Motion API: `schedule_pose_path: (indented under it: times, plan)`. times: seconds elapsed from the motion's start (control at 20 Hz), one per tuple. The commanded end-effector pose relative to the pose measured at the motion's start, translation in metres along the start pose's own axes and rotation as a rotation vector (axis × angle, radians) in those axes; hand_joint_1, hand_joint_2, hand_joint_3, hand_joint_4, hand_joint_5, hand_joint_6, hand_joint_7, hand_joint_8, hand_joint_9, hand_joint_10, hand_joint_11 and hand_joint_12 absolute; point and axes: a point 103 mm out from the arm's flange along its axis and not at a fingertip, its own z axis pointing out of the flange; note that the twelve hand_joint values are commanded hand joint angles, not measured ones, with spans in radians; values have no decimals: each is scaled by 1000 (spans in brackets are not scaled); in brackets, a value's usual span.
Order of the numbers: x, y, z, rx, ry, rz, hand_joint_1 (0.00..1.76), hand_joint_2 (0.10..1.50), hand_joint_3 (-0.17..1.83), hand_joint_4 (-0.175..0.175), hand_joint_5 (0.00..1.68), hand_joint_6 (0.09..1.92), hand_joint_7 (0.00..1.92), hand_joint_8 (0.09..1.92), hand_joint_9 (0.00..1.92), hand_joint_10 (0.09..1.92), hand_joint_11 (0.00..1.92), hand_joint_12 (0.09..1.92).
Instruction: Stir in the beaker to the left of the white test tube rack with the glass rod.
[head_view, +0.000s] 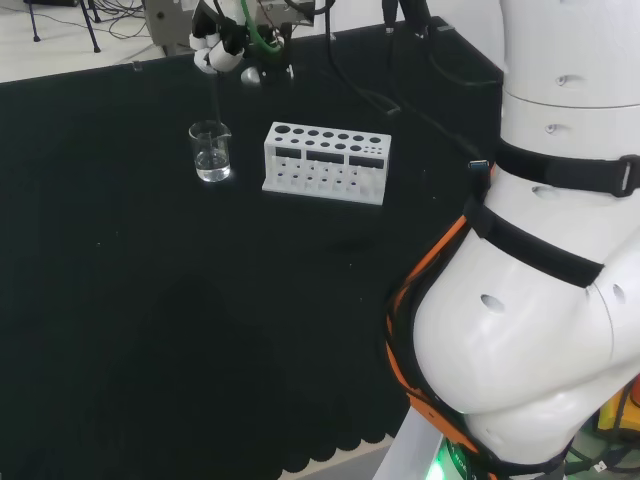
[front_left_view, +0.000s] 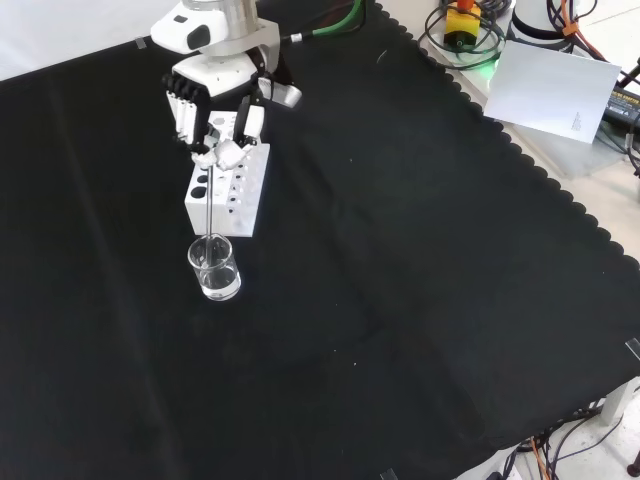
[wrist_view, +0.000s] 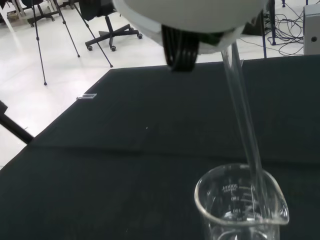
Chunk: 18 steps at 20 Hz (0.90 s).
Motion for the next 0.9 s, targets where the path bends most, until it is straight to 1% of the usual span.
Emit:
schedule_pose_path:
  times: [0.05, 0.3, 0.5, 0.7, 0.9]
  plan:
    - [24, -9, 2, 0, 7, -39, 1322, 629, 758, -175, 1211, 551, 1259, 1014, 1602, 810, 1628, 817]
    - [44, -2, 9, 2, 11, -59, 1322, 627, 760, -175, 1214, 548, 1261, 1013, 1604, 806, 1629, 815]
    - [50, 12, 14, 6, 11, -72, 1322, 626, 762, -175, 1215, 546, 1261, 1011, 1606, 804, 1631, 814]
    - [41, 23, 15, 6, 11, -68, 1320, 654, 719, -175, 1195, 560, 1253, 1006, 1606, 796, 1633, 810]
    - [23, 29, 12, 8, 12, -49, 1318, 668, 699, -175, 1183, 570, 1248, 1005, 1606, 797, 1634, 810]
